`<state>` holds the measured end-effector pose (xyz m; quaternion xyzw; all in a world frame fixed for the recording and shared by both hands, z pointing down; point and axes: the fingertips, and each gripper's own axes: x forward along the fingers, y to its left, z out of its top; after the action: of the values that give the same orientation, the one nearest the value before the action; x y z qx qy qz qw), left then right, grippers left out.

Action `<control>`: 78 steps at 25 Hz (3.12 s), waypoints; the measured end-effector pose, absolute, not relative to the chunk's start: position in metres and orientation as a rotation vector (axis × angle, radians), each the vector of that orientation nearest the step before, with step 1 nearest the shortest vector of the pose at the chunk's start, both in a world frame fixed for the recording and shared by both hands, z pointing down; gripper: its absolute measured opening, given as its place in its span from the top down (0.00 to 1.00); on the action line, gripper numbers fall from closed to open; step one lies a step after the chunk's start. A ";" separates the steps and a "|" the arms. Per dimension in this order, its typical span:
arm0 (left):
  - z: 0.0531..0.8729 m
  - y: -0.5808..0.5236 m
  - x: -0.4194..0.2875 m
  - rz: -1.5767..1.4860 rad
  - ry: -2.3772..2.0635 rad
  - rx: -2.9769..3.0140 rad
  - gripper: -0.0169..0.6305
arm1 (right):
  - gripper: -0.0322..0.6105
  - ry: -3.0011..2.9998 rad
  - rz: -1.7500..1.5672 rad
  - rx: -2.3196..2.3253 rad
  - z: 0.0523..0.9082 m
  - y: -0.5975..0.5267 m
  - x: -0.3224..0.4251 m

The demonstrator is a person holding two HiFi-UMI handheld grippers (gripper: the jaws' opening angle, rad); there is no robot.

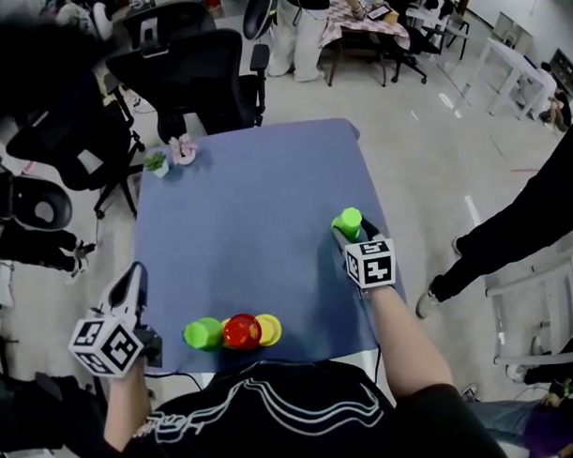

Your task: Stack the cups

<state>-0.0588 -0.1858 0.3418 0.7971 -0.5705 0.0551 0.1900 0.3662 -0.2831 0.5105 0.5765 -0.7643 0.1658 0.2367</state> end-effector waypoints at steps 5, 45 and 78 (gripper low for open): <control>0.353 -0.184 -0.060 0.174 -1.606 2.218 0.94 | 0.54 -2.096 0.444 1.603 0.512 -0.285 0.371; 0.378 -0.120 -0.087 0.165 -1.312 2.278 0.93 | 0.55 -2.343 0.270 1.520 0.371 -0.166 0.211; 0.360 -0.053 -0.142 0.059 -1.229 2.373 0.94 | 0.55 -2.498 0.193 1.252 0.324 -0.064 0.056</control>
<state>-0.1421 -0.0525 0.3595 0.8634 -0.4473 0.0214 0.2322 0.0556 -0.0639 0.3239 0.4406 -0.8790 0.0681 0.1694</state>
